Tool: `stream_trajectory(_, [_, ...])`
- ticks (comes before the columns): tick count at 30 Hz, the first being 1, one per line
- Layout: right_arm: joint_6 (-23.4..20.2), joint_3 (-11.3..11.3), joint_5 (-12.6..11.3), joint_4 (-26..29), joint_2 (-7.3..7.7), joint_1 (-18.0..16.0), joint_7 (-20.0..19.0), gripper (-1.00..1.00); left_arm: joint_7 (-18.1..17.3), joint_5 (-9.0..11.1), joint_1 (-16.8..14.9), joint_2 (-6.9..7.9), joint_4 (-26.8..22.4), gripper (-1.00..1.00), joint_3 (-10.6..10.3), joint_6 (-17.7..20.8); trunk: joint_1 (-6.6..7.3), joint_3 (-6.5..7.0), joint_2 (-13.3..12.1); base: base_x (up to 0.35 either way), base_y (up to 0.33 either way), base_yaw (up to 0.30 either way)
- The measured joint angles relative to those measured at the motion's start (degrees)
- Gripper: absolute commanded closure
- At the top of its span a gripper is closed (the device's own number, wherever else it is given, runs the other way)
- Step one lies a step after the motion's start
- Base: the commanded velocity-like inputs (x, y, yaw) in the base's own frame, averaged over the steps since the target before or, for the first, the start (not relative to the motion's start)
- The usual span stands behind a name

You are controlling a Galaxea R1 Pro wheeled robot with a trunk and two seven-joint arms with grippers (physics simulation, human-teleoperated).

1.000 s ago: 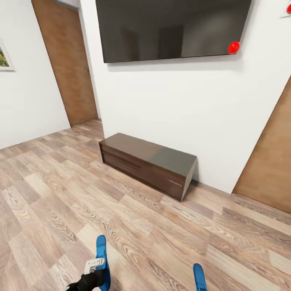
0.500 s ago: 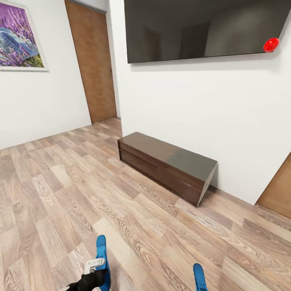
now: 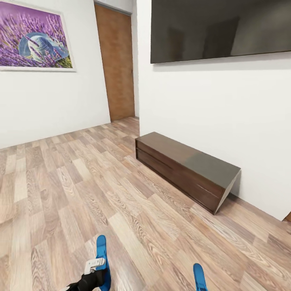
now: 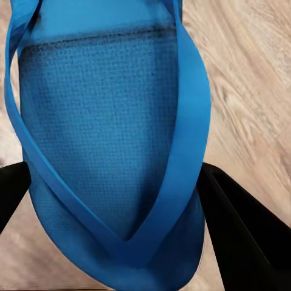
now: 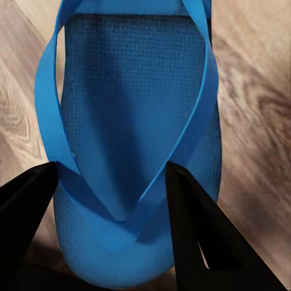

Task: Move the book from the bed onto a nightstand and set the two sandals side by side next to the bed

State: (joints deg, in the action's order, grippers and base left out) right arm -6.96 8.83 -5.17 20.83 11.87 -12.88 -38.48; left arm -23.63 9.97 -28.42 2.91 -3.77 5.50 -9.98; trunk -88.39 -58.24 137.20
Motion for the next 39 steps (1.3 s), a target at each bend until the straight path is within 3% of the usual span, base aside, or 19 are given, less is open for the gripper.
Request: stream_trajectory(39, [0.0,-0.01,0.01,0.0,0.0,0.02,0.0,1.0,0.0,0.01,-0.02,0.0,0.07,1.0,0.0,0.0,0.0,0.0,0.0,0.0,0.0,0.294])
